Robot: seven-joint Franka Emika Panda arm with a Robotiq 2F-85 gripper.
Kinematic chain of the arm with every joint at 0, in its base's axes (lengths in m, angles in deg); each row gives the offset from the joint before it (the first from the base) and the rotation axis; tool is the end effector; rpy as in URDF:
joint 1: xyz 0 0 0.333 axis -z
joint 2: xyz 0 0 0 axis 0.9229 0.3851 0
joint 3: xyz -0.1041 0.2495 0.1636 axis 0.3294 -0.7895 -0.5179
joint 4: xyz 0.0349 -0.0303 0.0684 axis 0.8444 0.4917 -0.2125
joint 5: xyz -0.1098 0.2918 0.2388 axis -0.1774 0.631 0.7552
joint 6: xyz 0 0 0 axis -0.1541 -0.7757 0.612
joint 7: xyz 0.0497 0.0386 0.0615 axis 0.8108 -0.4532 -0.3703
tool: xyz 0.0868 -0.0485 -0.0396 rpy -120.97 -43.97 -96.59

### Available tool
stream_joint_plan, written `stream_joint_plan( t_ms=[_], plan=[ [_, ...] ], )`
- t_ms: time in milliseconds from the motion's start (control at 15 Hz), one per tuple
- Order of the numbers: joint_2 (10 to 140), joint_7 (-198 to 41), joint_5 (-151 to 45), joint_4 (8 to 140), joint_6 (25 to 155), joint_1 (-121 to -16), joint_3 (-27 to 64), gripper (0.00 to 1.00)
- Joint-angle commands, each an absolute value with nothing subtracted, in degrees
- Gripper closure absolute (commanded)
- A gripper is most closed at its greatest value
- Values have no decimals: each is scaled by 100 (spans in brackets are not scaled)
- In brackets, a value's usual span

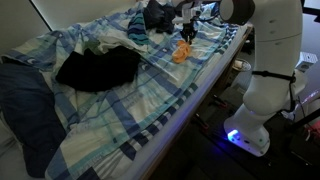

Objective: Fold the orange towel twice

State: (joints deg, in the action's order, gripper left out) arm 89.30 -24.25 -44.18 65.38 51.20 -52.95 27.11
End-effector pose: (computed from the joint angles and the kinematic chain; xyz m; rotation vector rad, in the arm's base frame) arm 0.6058 -0.2737 0.3564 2.1917 -2.0635 -0.4448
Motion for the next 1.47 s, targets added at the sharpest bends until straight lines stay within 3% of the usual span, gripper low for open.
stream_joint_plan(
  t_ms=[0,333,1400],
  plan=[
    [8405,-2301,-4476,6798,4625,-5439,2814,34],
    [8104,-2212,-4517,6794,4478,-5527,2816,1],
    [9761,-535,-2078,4870,3897,-4708,2649,0]
  ],
)
